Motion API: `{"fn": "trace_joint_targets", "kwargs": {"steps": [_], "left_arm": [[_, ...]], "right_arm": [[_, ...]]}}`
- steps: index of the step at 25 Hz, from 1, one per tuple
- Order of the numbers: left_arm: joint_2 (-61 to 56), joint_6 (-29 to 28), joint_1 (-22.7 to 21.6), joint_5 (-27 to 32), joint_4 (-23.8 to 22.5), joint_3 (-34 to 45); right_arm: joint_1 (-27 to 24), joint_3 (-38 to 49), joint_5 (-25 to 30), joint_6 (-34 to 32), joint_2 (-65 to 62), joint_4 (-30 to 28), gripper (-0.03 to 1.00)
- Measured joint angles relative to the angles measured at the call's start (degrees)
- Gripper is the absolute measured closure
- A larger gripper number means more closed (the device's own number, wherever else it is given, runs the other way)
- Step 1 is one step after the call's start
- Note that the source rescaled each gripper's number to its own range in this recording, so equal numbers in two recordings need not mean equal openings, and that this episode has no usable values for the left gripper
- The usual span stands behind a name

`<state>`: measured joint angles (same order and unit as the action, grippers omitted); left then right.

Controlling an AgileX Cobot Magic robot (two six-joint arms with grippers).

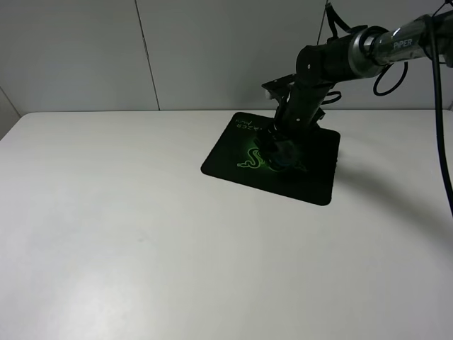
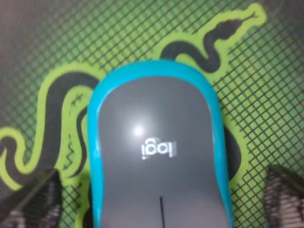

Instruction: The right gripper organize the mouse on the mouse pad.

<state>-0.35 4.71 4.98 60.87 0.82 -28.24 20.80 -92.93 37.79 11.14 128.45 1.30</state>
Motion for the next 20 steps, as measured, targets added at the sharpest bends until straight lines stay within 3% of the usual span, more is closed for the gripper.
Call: {"fn": "trace_joint_targets", "kwargs": {"steps": [3,9,20], "left_arm": [[0.0,0.0,0.0,0.0,0.0,0.0],[0.0,0.0,0.0,0.0,0.0,0.0],[0.0,0.0,0.0,0.0,0.06,0.0]], "right_arm": [[0.0,0.0,-0.13,-2.12,0.0,-0.01,0.0],[0.0,0.0,0.81,-2.59,-0.52,-0.73,-0.03],[0.0,-0.26,14.87,-2.59,-11.29,-0.84,-0.03]]}}
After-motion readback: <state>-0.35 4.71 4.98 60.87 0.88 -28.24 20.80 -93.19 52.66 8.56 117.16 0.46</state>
